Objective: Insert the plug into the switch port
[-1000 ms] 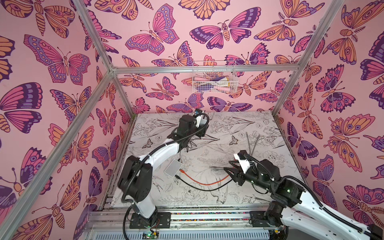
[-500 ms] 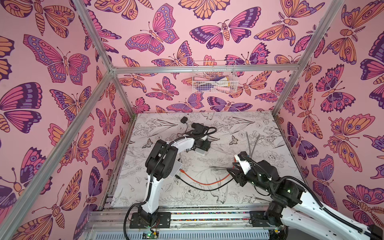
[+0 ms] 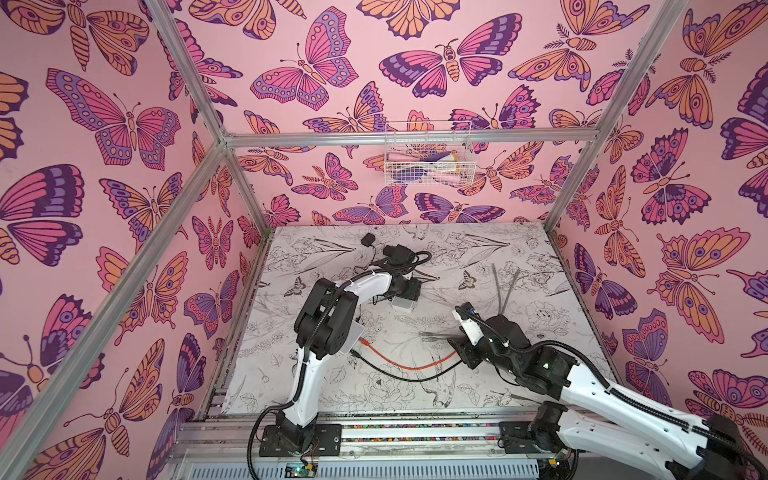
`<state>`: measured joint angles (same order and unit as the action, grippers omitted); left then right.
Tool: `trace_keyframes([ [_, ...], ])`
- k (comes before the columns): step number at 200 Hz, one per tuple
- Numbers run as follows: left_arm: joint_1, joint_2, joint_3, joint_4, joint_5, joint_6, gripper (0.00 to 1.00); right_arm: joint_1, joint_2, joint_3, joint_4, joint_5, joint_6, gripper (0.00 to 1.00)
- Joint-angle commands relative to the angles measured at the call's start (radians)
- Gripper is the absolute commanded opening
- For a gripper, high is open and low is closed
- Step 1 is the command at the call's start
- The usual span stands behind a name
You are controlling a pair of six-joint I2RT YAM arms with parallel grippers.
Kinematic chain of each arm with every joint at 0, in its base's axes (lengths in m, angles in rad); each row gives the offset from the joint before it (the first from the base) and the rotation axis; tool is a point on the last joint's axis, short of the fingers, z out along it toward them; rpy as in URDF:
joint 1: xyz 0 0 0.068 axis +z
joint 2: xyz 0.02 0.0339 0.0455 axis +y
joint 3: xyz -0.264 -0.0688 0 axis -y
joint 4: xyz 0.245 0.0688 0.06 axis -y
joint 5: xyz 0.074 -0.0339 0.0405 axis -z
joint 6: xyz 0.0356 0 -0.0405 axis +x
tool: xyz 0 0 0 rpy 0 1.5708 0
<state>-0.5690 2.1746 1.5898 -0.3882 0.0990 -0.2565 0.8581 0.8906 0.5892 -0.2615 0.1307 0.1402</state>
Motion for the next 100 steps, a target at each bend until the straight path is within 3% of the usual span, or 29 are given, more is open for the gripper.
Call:
trace_keyframes([
  [1, 0.011, -0.042, -0.072, -0.013, -0.046, -0.106, 0.62, -0.015, 0.037, 0.019, 0.056, 0.002, -0.034, 0.51],
  [17, 0.016, -0.117, -0.132, 0.048, -0.042, -0.136, 0.73, -0.031, 0.075, 0.027, 0.064, -0.033, -0.043, 0.52],
  [22, 0.021, -0.145, -0.148, 0.063, -0.036, -0.140, 0.94, -0.039, 0.089, 0.031, 0.063, -0.046, -0.047, 0.52],
  [26, 0.023, -0.164, -0.161, 0.073, -0.031, -0.143, 1.00, -0.047, 0.100, 0.035, 0.061, -0.058, -0.049, 0.52],
  [51, 0.037, -0.282, -0.222, 0.105, 0.000, -0.147, 1.00, -0.090, 0.172, 0.068, 0.053, -0.094, -0.054, 0.58],
  [100, 0.058, -0.574, -0.467, 0.265, 0.055, -0.189, 0.92, -0.111, 0.377, 0.202, -0.011, -0.181, -0.168, 0.56],
])
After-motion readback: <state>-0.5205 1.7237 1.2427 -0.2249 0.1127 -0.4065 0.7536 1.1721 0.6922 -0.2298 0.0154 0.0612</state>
